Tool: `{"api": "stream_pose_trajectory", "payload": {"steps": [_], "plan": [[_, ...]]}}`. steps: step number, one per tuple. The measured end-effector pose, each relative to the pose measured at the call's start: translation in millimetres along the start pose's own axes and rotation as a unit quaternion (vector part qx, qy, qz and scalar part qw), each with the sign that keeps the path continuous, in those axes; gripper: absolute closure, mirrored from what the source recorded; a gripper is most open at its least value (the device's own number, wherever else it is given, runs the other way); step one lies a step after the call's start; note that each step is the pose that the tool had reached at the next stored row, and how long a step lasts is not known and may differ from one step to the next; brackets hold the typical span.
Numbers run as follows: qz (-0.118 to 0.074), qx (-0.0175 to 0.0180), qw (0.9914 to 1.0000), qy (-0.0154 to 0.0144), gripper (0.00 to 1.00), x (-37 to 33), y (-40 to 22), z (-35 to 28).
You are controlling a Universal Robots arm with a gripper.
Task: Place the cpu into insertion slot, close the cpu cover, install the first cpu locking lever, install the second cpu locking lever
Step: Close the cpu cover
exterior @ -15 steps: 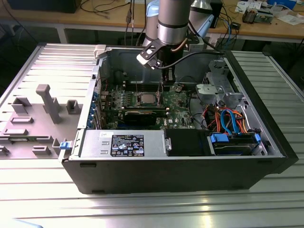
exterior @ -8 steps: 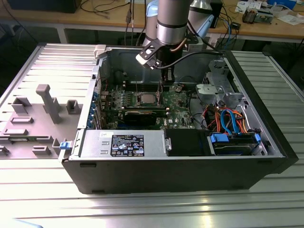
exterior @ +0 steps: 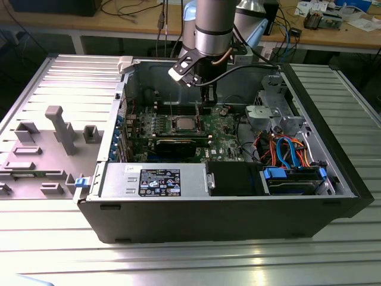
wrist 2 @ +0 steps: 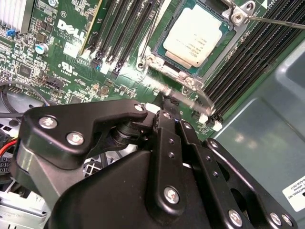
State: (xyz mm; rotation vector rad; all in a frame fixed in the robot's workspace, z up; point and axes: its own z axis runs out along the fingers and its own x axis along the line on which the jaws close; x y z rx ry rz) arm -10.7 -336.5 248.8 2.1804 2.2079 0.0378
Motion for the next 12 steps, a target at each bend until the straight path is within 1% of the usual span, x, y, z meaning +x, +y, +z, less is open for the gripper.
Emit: {"api": "stream_pose_trajectory", "payload": {"steps": [6,12], "plan": [[0.000,0.0000,1.00000,0.0000,0.89,0.0,-3.0,-0.1],[0.000,-0.0001,1.00000,0.0001,0.89,0.2,-13.8,-0.2]]}}
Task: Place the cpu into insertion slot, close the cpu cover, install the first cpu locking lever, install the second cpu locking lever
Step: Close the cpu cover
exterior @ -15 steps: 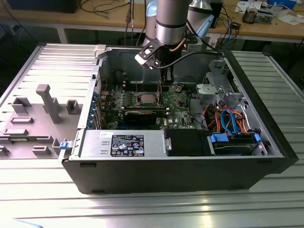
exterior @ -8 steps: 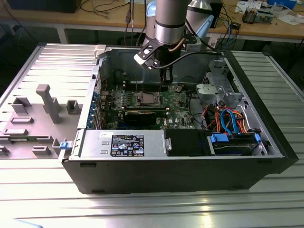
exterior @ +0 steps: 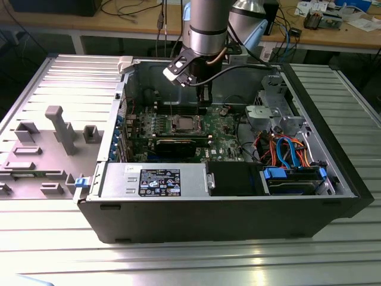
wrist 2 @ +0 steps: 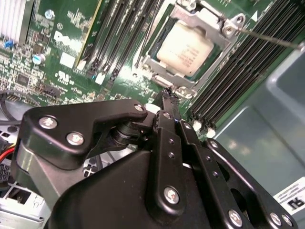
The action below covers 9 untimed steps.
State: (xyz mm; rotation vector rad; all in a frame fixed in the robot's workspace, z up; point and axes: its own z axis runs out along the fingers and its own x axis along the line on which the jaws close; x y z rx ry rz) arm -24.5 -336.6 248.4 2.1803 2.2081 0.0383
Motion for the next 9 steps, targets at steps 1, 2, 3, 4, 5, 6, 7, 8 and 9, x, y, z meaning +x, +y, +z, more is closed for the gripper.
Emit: {"api": "stream_pose_trajectory", "payload": {"steps": [1,2,3,4,5,6,7,8,9], "plan": [[0.000,0.0001,1.00000,-0.0001,0.89,0.0,-2.3,0.2],[0.000,0.0001,1.00000,-0.0001,0.89,0.0,-4.4,0.4],[0.000,0.0001,1.00000,-0.0002,0.89,0.0,-6.3,1.0],[0.000,0.0001,1.00000,-0.0002,0.89,0.0,-6.8,1.3],[0.000,0.0001,1.00000,-0.0002,0.89,0.1,-7.2,1.5],[0.000,0.0001,1.00000,-0.0002,0.89,0.1,-7.7,1.7],[0.000,0.0002,1.00000,-0.0001,0.89,0.1,-7.7,1.7],[0.000,0.0002,1.00000,-0.0001,0.89,0.1,-7.8,1.8],[0.000,0.0002,1.00000,-0.0001,0.89,0.1,-7.8,1.7]]}}
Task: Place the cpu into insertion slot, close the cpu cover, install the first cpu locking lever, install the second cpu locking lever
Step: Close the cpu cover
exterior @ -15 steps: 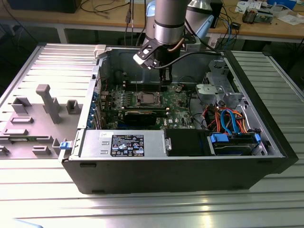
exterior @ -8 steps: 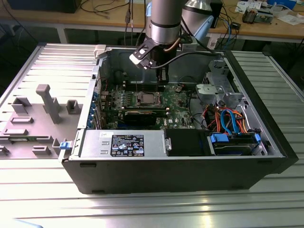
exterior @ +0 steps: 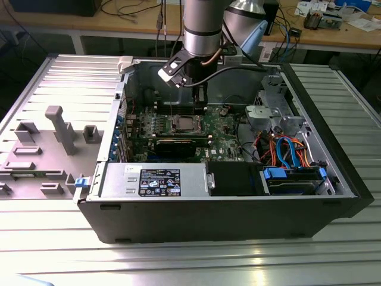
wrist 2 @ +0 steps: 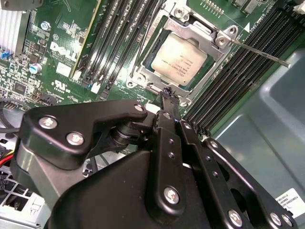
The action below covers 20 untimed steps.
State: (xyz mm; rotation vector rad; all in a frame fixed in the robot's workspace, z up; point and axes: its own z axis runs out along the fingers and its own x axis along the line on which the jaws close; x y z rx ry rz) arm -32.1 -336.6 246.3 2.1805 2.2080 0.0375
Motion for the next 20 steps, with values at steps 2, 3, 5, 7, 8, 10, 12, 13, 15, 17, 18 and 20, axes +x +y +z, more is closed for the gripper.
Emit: {"api": "stream_pose_trajectory", "payload": {"steps": [2,3,5,7,8,10,12,13,15,17,18,20], "plan": [[0.000,0.0000,1.00000,0.0000,0.89,0.0,0.0,0.0],[0.000,0.0000,1.00000,0.0000,0.89,0.0,0.0,0.0],[0.000,0.0001,1.00000,0.0000,0.89,0.0,0.0,0.0],[0.000,0.0001,1.00000,0.0000,0.89,0.0,0.0,0.0],[0.000,0.0001,1.00000,0.0000,0.89,0.0,0.0,0.0],[-0.001,-0.0001,1.00000,0.0001,0.89,0.0,-3.8,0.6],[-0.001,-0.0003,1.00000,0.0001,0.89,0.0,-7.8,1.2],[-0.001,-0.0004,1.00000,0.0001,0.89,-0.1,-12.6,2.3],[-0.001,-0.0004,1.00000,0.0000,0.89,-0.1,-17.9,4.4],[-0.001,-0.0004,1.00000,0.0001,0.89,0.0,-21.9,6.8],[-0.001,-0.0004,1.00000,0.0001,0.89,0.0,-22.1,7.0],[-0.001,-0.0004,1.00000,0.0001,0.89,0.0,-22.1,7.2]]}}
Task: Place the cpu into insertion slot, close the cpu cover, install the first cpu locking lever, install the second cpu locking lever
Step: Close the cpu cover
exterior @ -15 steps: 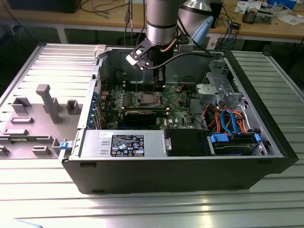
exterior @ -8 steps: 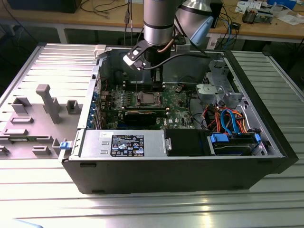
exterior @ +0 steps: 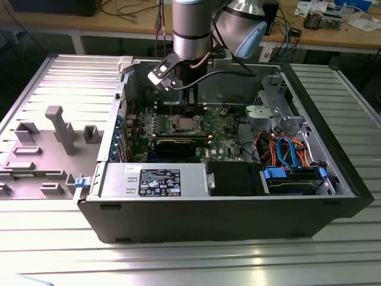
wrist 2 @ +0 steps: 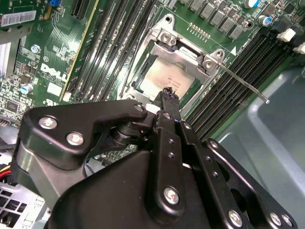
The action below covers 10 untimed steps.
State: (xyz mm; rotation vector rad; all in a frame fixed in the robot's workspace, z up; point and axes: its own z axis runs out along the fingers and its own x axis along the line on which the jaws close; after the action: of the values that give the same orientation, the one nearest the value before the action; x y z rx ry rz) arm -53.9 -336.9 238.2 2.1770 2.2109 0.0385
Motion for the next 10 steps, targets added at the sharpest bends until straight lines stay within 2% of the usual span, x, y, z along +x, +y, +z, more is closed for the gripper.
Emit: {"api": "stream_pose_trajectory", "payload": {"steps": [10], "plan": [[0.000,0.0000,1.00000,0.0000,0.89,0.0,0.0,0.1]]}}
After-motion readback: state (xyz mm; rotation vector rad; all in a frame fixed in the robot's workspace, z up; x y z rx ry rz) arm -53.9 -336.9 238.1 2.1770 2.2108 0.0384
